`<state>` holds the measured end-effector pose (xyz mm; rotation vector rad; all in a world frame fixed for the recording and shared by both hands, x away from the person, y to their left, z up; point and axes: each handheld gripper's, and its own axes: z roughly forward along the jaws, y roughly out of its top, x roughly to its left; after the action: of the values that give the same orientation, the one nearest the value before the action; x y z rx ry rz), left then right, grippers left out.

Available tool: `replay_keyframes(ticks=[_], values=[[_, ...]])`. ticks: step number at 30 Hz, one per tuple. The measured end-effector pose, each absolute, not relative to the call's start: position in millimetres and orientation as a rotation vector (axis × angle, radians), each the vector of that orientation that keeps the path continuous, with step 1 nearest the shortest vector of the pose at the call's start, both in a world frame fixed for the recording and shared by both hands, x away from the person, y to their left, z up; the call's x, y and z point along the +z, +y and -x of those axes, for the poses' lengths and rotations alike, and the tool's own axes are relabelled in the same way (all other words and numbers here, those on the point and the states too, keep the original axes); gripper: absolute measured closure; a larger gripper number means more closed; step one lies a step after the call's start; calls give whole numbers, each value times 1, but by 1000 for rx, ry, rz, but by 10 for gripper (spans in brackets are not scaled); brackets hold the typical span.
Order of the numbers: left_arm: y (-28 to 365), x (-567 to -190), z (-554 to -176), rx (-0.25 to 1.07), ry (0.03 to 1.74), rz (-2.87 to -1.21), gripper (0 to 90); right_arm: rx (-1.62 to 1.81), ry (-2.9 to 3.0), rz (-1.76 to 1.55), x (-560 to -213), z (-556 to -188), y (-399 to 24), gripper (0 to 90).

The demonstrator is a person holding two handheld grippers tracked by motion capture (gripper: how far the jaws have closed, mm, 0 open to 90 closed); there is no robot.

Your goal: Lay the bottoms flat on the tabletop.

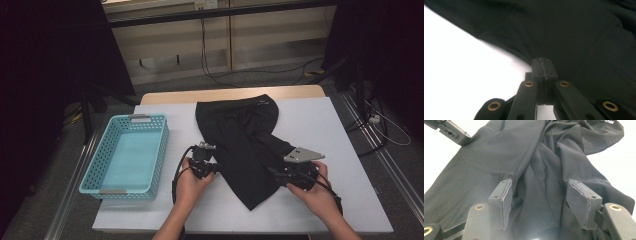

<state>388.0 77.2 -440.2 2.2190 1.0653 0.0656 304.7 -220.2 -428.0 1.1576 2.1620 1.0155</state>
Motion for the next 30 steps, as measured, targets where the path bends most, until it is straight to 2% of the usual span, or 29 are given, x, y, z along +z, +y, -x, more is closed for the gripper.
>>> replay_keyframes(ticks=[10, 14, 24, 27, 30], values=[[106, -436, -397, 87, 1113, -2196, 900, 1019, 2159, -1143, -428, -306, -218, 377], [117, -432, -399, 109, 1146, -2182, 900, 1023, 2186, -1133, -431, -309, -214, 434], [123, -430, -398, 158, 1125, -2187, 900, 936, 2308, -1117, -451, -323, -193, 682], [126, -429, -398, 167, 1131, -2187, 900, 971, 2331, -1142, -455, -326, -193, 826], [129, -428, -399, 178, 1138, -2185, 900, 1042, 2367, -1176, -455, -326, -193, 891]])
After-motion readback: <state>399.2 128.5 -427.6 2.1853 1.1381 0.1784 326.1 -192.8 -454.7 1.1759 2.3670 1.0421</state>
